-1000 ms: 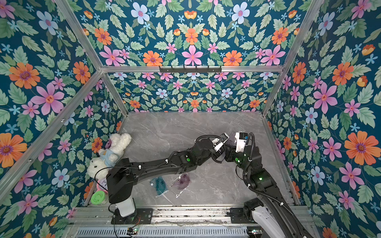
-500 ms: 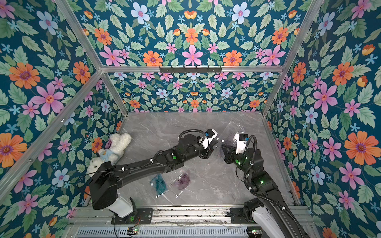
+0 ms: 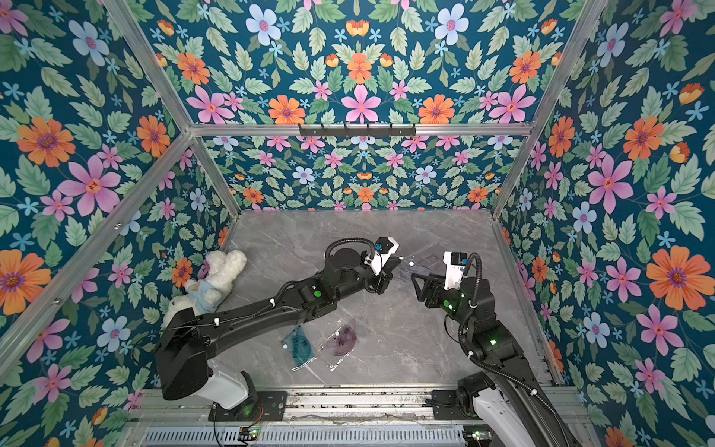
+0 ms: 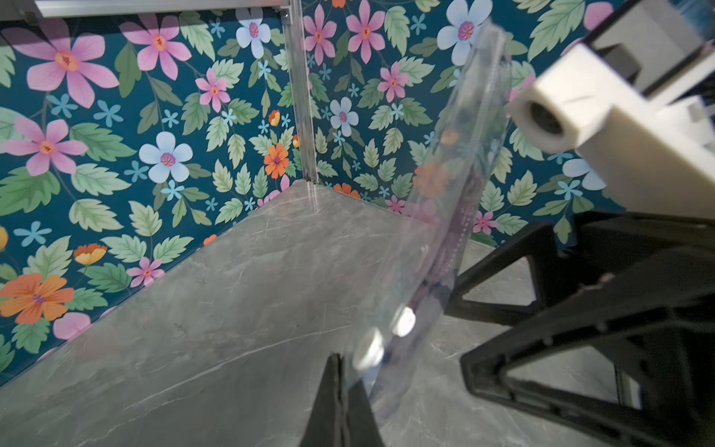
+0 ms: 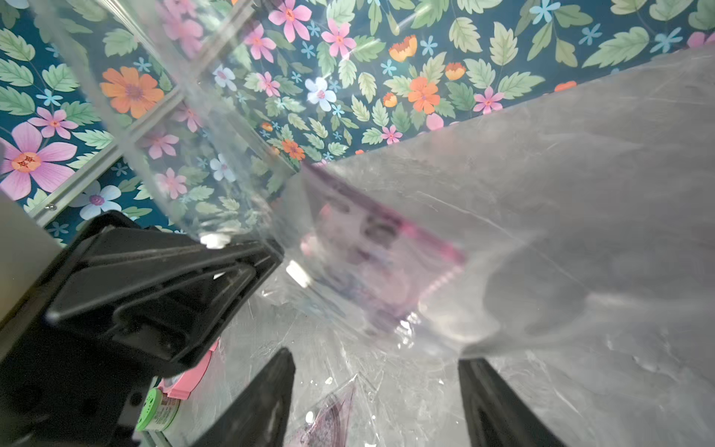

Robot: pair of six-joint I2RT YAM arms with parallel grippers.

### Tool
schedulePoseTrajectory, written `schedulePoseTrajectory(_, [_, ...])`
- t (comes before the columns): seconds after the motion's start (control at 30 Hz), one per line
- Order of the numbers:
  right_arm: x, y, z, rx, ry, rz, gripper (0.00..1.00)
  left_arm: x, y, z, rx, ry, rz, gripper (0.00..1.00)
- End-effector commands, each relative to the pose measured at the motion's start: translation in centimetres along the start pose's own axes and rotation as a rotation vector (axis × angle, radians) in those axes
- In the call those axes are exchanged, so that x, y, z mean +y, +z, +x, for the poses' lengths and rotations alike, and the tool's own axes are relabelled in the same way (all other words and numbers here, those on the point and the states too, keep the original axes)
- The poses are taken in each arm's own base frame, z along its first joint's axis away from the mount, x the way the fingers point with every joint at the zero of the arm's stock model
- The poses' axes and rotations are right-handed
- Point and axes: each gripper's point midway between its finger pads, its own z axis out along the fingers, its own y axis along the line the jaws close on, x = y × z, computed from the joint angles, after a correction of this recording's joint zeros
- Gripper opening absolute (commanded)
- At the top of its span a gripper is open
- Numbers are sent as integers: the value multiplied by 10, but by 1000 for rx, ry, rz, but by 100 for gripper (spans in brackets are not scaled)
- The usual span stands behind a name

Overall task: Open the ruler set and take out the ruler
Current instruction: Open the ruler set bag, then take out the ruler from the ruler set bag.

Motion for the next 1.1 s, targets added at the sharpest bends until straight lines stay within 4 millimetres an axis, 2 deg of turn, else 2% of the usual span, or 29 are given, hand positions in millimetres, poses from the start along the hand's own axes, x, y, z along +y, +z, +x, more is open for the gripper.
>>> schedulePoseTrajectory(0.0, [-8, -5, 0, 7, -14, 58, 71, 16, -4, 10, 55, -33, -60, 0])
schedulePoseTrajectory(0.13, [-14, -13, -1, 15, -4, 111, 69, 46, -7, 35, 147, -122, -193, 0])
schedulePoseTrajectory(0.23, [-17, -12, 1, 27, 45, 129, 62, 47, -6, 49, 174, -218, -191, 0])
schedulePoseTrajectory(0.37, [-12, 4, 5, 88, 135, 112, 53, 23, -2, 41, 94, -342, -13, 0])
schedulePoseTrajectory(0.47, [-4, 16, 5, 126, 169, 121, 50, 12, 1, 36, 72, -354, 52, 0])
schedulePoseTrajectory(0.7, [24, 41, 7, 174, 187, 105, 48, 21, 6, 40, 83, -350, 3, 0])
schedulePoseTrajectory(0.93, [24, 53, 9, 190, 229, 122, 30, 37, 7, 46, 86, -347, -93, 0])
schedulePoseTrajectory(1.07, [26, 53, 5, 174, 241, 116, 30, 48, 6, 52, 96, -336, -174, 0])
